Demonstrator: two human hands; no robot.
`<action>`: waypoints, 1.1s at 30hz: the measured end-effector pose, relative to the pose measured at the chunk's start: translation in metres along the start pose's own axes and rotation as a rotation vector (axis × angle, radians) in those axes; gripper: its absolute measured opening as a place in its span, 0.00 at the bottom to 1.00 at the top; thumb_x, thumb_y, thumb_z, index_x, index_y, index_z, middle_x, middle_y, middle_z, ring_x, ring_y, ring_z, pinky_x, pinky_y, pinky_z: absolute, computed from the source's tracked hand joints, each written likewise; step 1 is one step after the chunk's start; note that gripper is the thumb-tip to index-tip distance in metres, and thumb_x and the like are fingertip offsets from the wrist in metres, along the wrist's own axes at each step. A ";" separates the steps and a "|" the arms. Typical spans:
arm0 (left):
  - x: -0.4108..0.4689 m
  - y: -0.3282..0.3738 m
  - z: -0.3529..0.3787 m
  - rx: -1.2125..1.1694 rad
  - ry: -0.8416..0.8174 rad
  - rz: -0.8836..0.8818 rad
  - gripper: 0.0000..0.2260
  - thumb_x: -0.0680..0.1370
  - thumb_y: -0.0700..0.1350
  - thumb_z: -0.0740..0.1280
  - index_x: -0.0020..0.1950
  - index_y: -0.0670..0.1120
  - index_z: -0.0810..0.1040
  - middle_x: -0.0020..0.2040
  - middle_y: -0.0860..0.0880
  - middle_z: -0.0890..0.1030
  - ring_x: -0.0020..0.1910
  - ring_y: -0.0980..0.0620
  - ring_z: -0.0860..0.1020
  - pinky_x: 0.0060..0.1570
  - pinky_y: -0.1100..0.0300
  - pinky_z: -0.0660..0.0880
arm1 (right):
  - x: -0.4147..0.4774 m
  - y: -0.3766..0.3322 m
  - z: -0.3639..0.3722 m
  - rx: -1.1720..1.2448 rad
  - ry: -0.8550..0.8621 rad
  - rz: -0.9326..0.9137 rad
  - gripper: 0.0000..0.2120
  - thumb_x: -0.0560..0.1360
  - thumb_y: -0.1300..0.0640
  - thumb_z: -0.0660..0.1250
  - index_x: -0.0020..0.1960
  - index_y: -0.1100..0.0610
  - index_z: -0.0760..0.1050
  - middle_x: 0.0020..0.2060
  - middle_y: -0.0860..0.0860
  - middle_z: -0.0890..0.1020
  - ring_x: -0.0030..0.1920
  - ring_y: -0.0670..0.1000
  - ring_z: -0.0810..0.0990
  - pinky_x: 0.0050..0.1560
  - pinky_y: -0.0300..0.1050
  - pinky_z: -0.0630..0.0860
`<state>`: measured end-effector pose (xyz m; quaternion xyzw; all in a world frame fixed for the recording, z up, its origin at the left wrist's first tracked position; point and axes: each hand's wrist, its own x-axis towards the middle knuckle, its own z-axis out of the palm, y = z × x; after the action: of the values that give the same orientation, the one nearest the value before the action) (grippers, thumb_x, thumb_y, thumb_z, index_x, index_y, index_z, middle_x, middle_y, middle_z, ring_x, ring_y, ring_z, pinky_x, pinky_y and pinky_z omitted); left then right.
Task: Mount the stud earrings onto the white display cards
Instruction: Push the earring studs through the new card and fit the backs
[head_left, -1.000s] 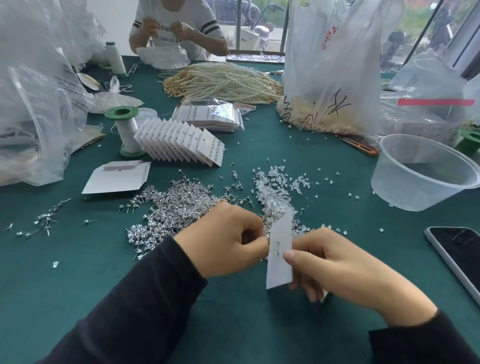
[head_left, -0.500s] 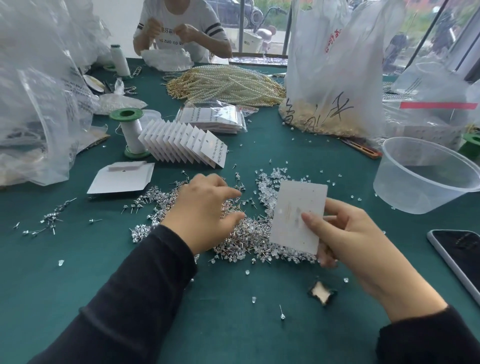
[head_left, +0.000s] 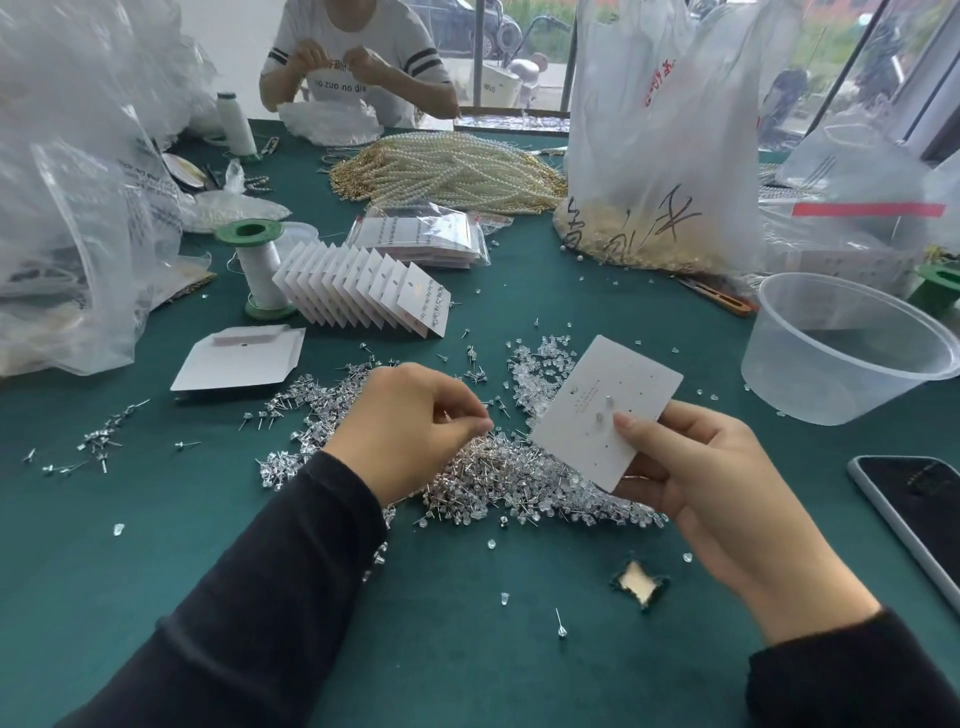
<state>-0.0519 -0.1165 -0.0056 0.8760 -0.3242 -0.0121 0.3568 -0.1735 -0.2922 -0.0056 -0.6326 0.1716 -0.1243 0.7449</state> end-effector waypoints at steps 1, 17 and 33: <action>0.000 0.001 -0.001 -0.062 0.008 -0.013 0.02 0.71 0.45 0.72 0.37 0.50 0.82 0.31 0.57 0.80 0.28 0.63 0.74 0.32 0.76 0.66 | 0.000 0.000 0.001 0.023 -0.013 0.022 0.09 0.73 0.64 0.64 0.41 0.59 0.83 0.40 0.57 0.85 0.36 0.53 0.84 0.32 0.42 0.79; -0.003 0.007 -0.008 -0.513 -0.156 -0.153 0.03 0.66 0.39 0.75 0.36 0.44 0.83 0.28 0.50 0.82 0.27 0.58 0.77 0.28 0.68 0.73 | -0.006 0.003 0.010 -0.119 -0.113 0.083 0.10 0.77 0.65 0.60 0.45 0.63 0.81 0.41 0.58 0.85 0.38 0.55 0.83 0.34 0.43 0.79; -0.009 0.027 0.010 -0.432 0.113 0.251 0.03 0.68 0.39 0.70 0.40 0.44 0.83 0.37 0.49 0.81 0.36 0.54 0.78 0.38 0.67 0.73 | -0.013 0.007 0.018 -0.106 -0.262 -0.027 0.09 0.75 0.66 0.62 0.44 0.66 0.81 0.40 0.63 0.84 0.37 0.55 0.82 0.35 0.43 0.79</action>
<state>-0.0769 -0.1317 0.0023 0.7315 -0.4001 0.0121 0.5520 -0.1783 -0.2693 -0.0085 -0.6843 0.0707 -0.0415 0.7246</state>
